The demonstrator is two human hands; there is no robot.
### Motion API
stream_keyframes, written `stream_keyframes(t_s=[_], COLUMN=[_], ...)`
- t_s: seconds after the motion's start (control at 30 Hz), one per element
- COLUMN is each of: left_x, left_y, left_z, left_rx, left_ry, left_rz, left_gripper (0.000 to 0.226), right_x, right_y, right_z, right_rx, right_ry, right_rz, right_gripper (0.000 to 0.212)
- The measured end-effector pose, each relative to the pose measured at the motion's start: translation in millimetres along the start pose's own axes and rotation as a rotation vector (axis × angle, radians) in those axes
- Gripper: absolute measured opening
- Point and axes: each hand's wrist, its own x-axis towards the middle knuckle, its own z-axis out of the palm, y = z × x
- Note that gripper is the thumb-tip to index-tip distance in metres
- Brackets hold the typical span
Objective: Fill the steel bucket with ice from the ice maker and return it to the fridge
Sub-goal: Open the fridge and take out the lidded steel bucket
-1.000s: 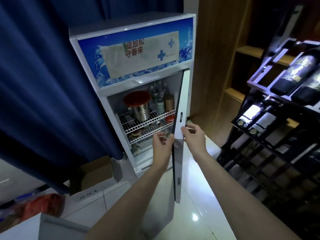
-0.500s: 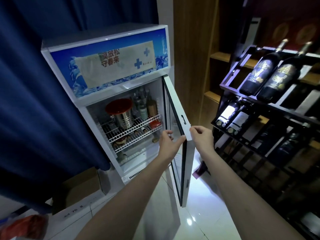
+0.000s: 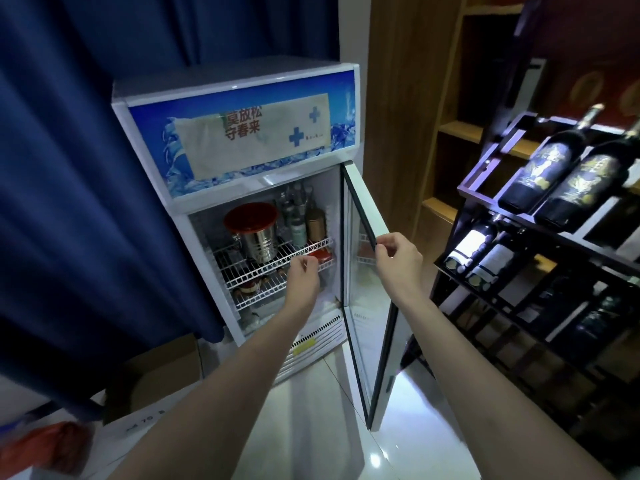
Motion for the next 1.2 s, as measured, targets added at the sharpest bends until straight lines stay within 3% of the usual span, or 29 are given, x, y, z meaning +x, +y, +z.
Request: stream_keyframes(t_s=[0.5, 0.73, 1.2], left_x=[102.7, 152.7, 208.3], left_y=[-10.4, -41.1, -74.6], left_z=[-111.5, -161.8, -166.5], left_rx=[0.03, 0.054, -0.006], left_ry=[0.156, 0.226, 0.234], left_rz=[-0.033, -0.132, -0.239], left_gripper=[0.024, 0.032, 0.03], right_x=[52.5, 74.3, 125.0], right_y=[-36.2, -38.4, -10.6], right_z=[148.3, 223.2, 295.8], right_rx=[-0.021, -0.005, 0.025], right_ry=[-0.23, -0.313, -0.387], right_rz=[-0.023, 0.005, 0.144], right_gripper=[0.017, 0.017, 0.016])
